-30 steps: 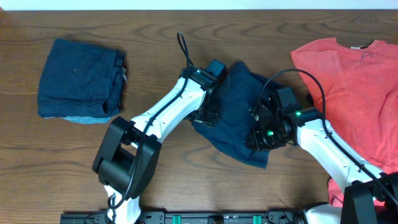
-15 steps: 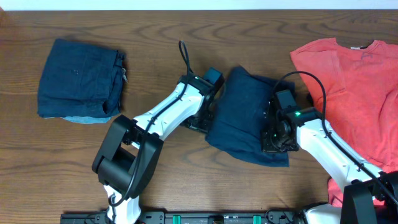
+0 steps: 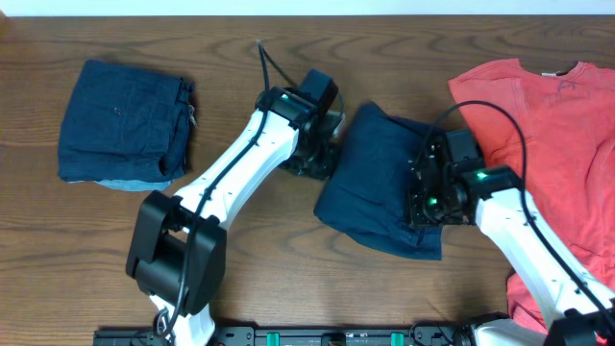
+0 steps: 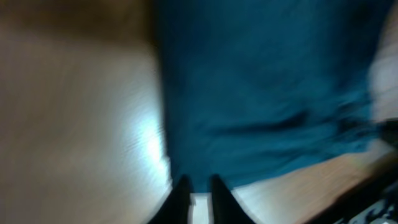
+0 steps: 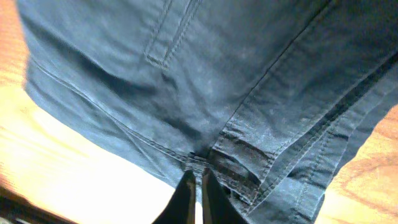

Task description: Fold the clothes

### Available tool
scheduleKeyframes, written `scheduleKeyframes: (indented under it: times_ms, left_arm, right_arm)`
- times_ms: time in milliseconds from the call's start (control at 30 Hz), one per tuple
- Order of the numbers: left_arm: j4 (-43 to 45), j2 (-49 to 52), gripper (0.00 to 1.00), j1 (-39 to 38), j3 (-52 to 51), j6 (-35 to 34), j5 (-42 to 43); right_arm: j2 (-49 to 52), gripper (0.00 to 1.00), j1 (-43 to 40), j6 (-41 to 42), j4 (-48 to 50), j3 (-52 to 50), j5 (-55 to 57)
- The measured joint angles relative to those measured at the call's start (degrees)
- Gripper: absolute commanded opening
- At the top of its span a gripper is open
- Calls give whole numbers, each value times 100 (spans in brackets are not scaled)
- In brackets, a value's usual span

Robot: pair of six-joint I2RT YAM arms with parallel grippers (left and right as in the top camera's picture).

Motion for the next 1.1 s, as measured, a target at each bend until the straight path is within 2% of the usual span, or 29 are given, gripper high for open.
scheduleKeyframes:
  times_ms: [300,467,700,933,1100]
  left_arm:
    - [966,348,6,-317,-568,-361,409]
    - [979,997,7,-463,-804,-450,483]
    - [428,1163,11,-424,-791,-468,612]
    - [-605,1060,17,-68,-769,-463,275]
    - [-868,501,34,280,-822,-461,70]
  right_arm:
    - [127,3,94,352,317,-127,-326]
    - [592,2,197,813,549,-706,-24]
    - [977,1,2,1281,623,-1008,-9]
    - [1005,2,-240,1086,192,-894,142]
    - [748,2,-367,546,-120,-542,330]
